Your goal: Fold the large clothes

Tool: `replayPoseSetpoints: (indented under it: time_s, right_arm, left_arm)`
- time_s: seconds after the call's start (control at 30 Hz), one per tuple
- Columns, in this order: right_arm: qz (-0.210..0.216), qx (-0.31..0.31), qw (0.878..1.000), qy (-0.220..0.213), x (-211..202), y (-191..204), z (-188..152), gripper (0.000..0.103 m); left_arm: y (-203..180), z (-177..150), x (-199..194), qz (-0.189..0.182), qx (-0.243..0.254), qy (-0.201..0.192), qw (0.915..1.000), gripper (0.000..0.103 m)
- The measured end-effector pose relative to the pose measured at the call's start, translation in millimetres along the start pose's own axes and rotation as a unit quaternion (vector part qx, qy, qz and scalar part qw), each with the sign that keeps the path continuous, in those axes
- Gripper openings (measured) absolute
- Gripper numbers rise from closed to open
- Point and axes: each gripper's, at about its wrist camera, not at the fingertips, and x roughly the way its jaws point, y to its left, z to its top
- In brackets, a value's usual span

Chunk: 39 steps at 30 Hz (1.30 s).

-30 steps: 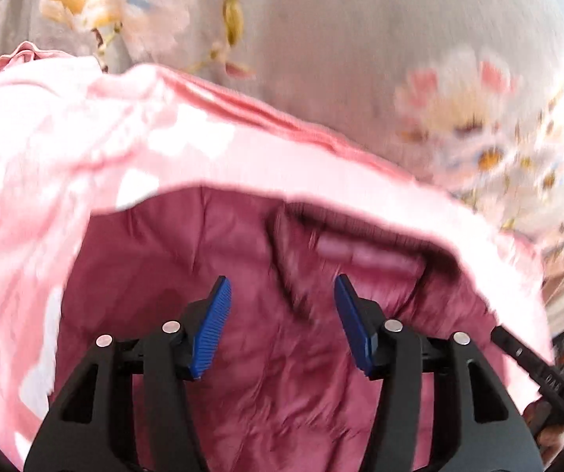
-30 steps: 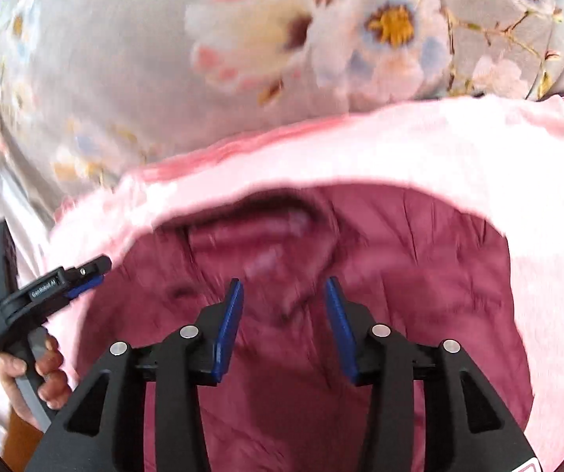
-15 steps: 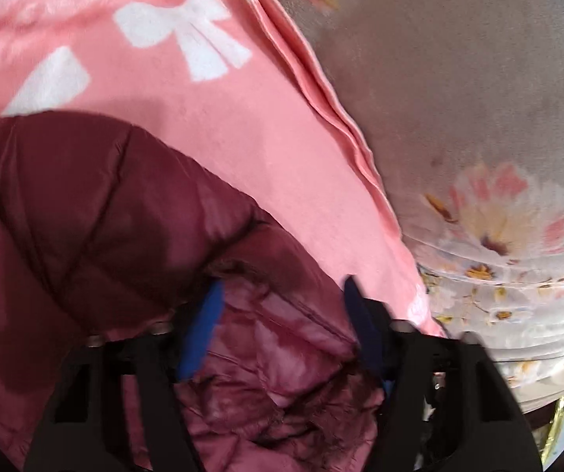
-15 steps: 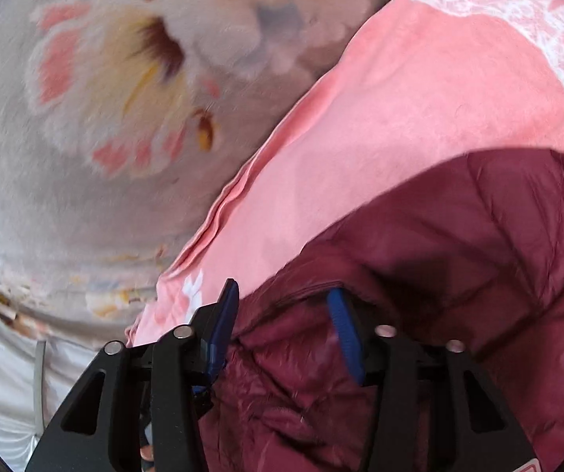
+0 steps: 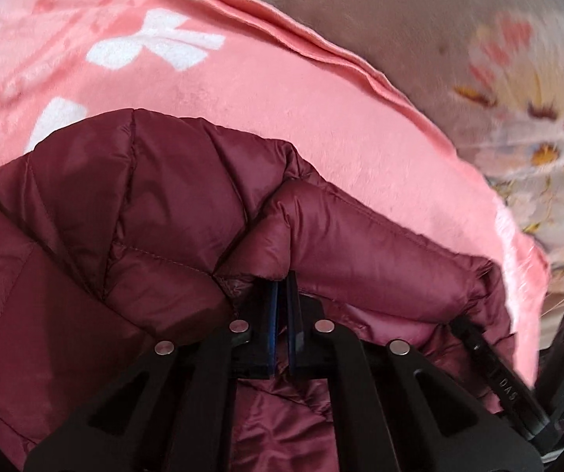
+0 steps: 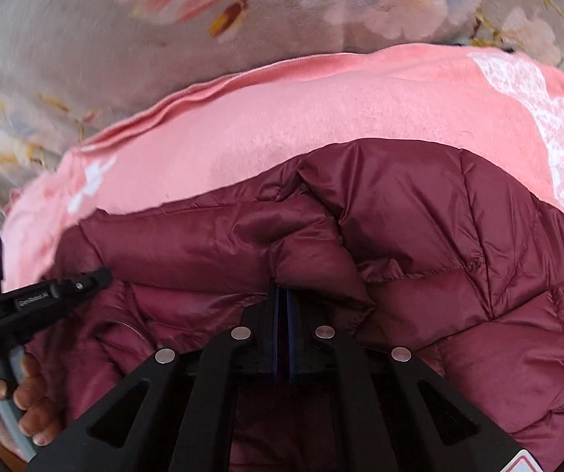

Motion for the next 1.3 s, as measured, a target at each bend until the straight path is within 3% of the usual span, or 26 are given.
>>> replayPoseSetpoints:
  time_s: [0.17, 0.43, 0.47, 0.73, 0.83, 0.9, 0.93, 0.97, 1.0, 1.1, 1.2, 1.3]
  right_arm:
    - [-0.030, -0.029, 0.999, -0.018, 5, 6, -5, 0.001]
    - [-0.072, -0.059, 0.995, -0.034, 11, 17, -4, 0.000]
    - [-0.075, -0.060, 0.995, -0.034, 11, 17, -4, 0.000]
    - [-0.063, -0.051, 0.996, -0.035, 13, 17, -3, 0.001]
    - [-0.058, -0.053, 0.997, -0.026, -5, 16, -7, 0.009]
    - [-0.037, -0.038, 0.998, -0.035, -38, 10, -19, 0.028]
    - [-0.030, -0.034, 0.998, -0.040, -53, 7, -26, 0.047]
    - [-0.023, -0.030, 0.998, -0.046, -73, 3, -37, 0.054]
    - [-0.008, -0.030, 0.998, -0.052, -104, -5, -56, 0.055]
    - [-0.008, -0.040, 0.998, -0.051, -168, -29, -111, 0.060]
    - [-0.013, -0.032, 0.999, -0.039, -224, -52, -177, 0.066]
    - [-0.028, -0.013, 0.999, -0.022, -269, -74, -245, 0.068]
  left_arm:
    - [-11, -8, 2, 0.035, 0.051, -0.027, 0.9977, 0.003]
    - [-24, -22, 6, 0.093, 0.114, -0.072, 0.9866, 0.002]
    - [-25, -23, 6, 0.106, 0.114, -0.047, 0.9867, 0.002]
    - [-33, -23, 10, 0.124, 0.128, -0.055, 0.9824, 0.002]
    - [-39, -22, 10, 0.124, 0.130, -0.057, 0.9820, 0.003]
    - [-36, -24, -6, 0.119, 0.124, -0.054, 0.9835, 0.014]
    - [-34, -27, -18, 0.110, 0.117, -0.054, 0.9855, 0.025]
    - [-32, -31, -34, 0.094, 0.108, -0.056, 0.9881, 0.050]
    - [-29, -39, -54, 0.085, 0.102, -0.059, 0.9894, 0.072]
    - [-11, -72, -116, 0.063, 0.122, -0.074, 0.9877, 0.076]
    - [27, -113, -165, 0.059, 0.125, -0.054, 0.9890, 0.078]
    - [82, -161, -206, 0.052, 0.095, -0.023, 0.9939, 0.079]
